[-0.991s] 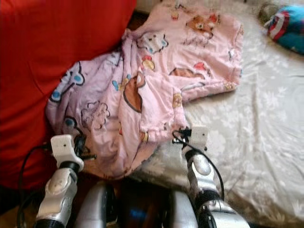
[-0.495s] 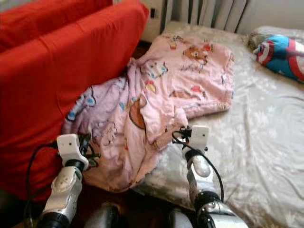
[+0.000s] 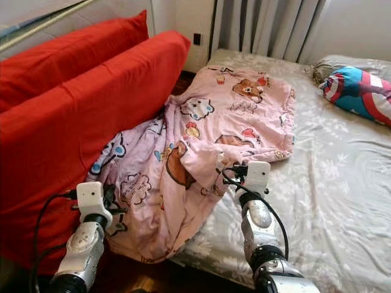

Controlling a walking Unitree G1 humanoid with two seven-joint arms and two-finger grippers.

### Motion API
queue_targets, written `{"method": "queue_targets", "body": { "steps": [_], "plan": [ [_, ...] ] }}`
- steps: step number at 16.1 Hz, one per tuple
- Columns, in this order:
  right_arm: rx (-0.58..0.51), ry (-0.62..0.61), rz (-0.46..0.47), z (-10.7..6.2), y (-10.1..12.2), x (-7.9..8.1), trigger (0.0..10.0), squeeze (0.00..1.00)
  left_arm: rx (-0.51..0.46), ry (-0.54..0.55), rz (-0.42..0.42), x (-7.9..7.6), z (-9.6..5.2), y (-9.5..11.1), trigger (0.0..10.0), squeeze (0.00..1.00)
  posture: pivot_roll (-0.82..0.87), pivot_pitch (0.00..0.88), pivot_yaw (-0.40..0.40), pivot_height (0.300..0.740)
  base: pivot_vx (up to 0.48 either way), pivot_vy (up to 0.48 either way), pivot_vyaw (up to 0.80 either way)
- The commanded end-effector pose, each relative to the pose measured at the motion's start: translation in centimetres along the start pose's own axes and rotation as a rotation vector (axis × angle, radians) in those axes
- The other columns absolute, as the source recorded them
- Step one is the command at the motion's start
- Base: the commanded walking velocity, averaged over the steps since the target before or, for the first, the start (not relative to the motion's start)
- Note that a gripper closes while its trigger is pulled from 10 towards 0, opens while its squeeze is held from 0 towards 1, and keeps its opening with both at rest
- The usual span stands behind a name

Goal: Clean up the room

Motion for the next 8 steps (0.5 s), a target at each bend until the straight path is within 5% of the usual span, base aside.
{"method": "queue_targets", "body": {
  "steps": [1, 8],
  "plan": [
    [0.029, -0.002, -0.002, -0.31, -0.80, 0.22, 10.0, 0.00, 0.008, 0.009, 0.004, 0.30, -0.26, -0.49, 10.0, 0.00, -0.04, 0.032, -0.046, 0.740, 0.000, 0.000, 0.00],
    [0.041, -0.032, 0.005, -0.24, -0.86, 0.00, 10.0, 0.00, 0.009, 0.002, 0.000, -0.23, -0.19, -0.73, 10.0, 0.00, -0.05, 0.068, -0.034, 0.740, 0.000, 0.000, 0.00]
  ]
}}
Point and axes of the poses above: a point about 5 cm out from each wrist's last joint towards the gripper, its own z axis pointing out of the wrist towards the gripper, its own y axis along the axis of the wrist's last joint, x = y × z, the point moved 5 cm from there along z, pointing out of the wrist towards the gripper, and after that the axes turned 15 degrees about -z, right-handed, at the moved point
